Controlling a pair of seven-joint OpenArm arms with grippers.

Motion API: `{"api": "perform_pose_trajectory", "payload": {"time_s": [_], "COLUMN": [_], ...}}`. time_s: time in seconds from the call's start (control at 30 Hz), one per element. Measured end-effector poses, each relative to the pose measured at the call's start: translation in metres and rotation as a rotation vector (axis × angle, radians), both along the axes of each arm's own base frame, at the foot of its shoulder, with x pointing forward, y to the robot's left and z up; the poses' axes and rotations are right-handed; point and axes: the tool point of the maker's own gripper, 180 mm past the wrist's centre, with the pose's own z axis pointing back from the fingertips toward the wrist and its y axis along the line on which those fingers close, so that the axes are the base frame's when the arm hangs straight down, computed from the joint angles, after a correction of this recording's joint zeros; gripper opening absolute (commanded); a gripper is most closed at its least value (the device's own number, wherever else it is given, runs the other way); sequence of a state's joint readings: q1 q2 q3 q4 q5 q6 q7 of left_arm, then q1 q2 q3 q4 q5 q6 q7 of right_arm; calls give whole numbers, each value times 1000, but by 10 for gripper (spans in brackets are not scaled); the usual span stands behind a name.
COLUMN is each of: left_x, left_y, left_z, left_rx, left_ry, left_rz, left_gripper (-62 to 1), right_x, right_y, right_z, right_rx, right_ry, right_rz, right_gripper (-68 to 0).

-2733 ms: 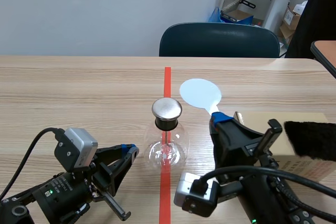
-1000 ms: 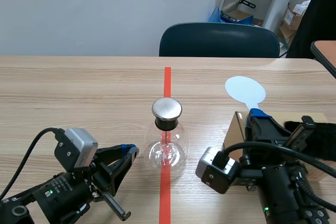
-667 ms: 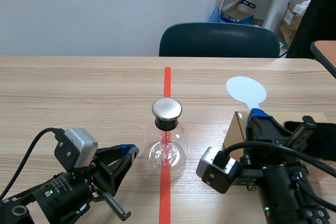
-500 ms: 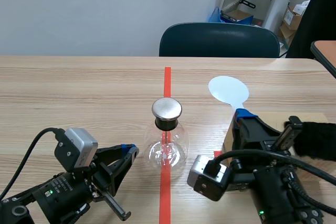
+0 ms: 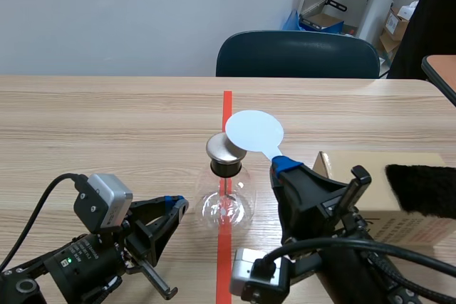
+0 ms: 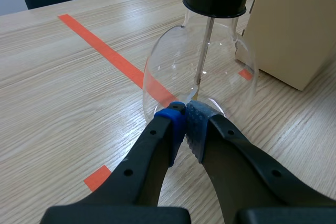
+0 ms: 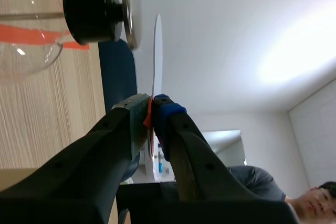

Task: Do the electroscope experiment

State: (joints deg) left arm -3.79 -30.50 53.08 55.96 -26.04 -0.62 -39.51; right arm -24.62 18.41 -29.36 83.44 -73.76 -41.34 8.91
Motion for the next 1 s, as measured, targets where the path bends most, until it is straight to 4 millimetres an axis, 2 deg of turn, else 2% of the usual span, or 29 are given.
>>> {"api": "perform_pose_trajectory", "payload": {"time_s": [0.33, 1.0], "left_x": [0, 0], "left_y": [0, 0], "left_z": [0, 0], "left_rx": [0, 0], "left_ry": [0, 0], "left_rz": [0, 0], "left_gripper": [-573, -573], "right_x": [-8, -7], "right_y": [12, 11], "right_z": [0, 0], "right_rx": [-5, -4], "right_ry": [-6, -5], "right_rz": [80, 70], "right_gripper": [-658, -658]}}
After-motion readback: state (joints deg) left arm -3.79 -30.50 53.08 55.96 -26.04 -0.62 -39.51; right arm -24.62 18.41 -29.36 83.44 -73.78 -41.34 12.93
